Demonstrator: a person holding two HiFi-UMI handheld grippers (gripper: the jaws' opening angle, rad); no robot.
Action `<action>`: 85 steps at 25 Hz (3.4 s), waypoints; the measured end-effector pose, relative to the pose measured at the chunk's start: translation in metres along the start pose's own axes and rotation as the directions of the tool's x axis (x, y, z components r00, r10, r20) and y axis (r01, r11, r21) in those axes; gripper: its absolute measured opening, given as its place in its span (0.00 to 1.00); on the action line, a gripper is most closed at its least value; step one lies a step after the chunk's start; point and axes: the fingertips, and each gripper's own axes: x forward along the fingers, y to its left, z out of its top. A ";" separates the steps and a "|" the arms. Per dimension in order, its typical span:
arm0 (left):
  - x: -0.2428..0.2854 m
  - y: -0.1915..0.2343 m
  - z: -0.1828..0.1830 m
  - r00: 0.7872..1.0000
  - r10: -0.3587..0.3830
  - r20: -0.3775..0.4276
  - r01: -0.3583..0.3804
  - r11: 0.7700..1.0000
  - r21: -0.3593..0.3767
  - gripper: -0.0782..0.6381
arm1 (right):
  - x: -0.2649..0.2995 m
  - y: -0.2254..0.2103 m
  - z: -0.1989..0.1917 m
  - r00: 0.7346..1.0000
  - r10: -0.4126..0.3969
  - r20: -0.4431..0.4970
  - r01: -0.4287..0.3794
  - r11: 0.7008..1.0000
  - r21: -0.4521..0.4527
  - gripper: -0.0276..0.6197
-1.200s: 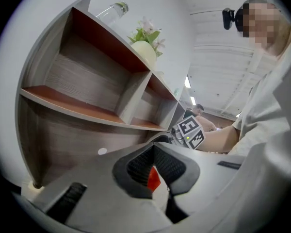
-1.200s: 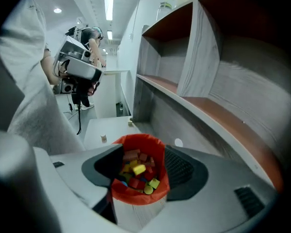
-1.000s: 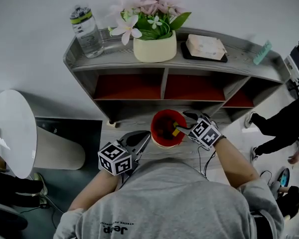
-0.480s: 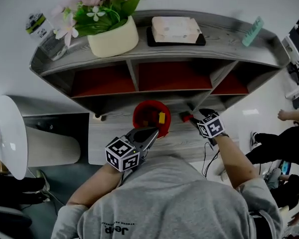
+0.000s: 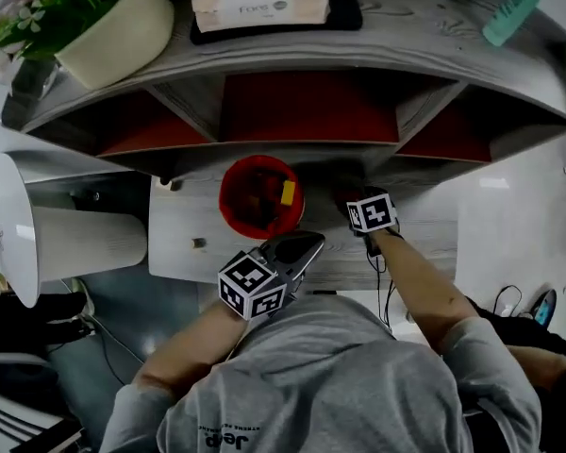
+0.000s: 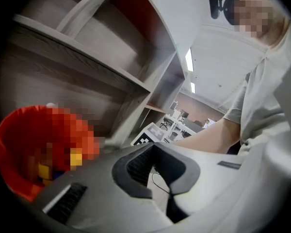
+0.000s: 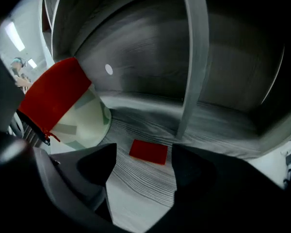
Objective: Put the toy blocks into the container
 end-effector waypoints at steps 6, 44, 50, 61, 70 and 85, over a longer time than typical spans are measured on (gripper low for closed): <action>0.012 0.007 -0.023 0.998 0.056 -0.014 -0.057 0.998 -0.038 0.13 | 0.031 0.004 -0.007 1.000 0.005 -0.026 -0.006 1.000 -0.022 0.65; -0.214 0.085 0.065 0.984 0.043 0.171 -0.055 0.996 0.067 0.13 | -0.115 0.239 0.141 0.960 0.136 0.243 -0.040 0.930 -0.364 0.55; -0.227 0.095 0.067 0.985 0.004 0.171 -0.016 0.998 0.067 0.13 | -0.115 0.250 0.154 0.959 0.119 0.256 -0.030 0.945 -0.327 0.68; -0.288 0.145 0.049 0.966 0.125 0.224 -0.122 0.992 -0.026 0.13 | -0.115 0.404 0.141 0.881 0.455 0.129 -0.282 0.724 -0.630 0.58; -0.393 0.197 -0.037 0.893 0.401 0.204 -0.359 0.909 -0.213 0.13 | 0.038 0.490 0.073 0.898 0.406 -0.169 -0.388 0.550 -0.740 0.51; -0.439 0.195 -0.116 0.868 0.479 0.128 -0.413 0.842 -0.346 0.13 | 0.140 0.498 0.011 0.936 0.215 -0.279 -0.350 0.489 -0.799 0.30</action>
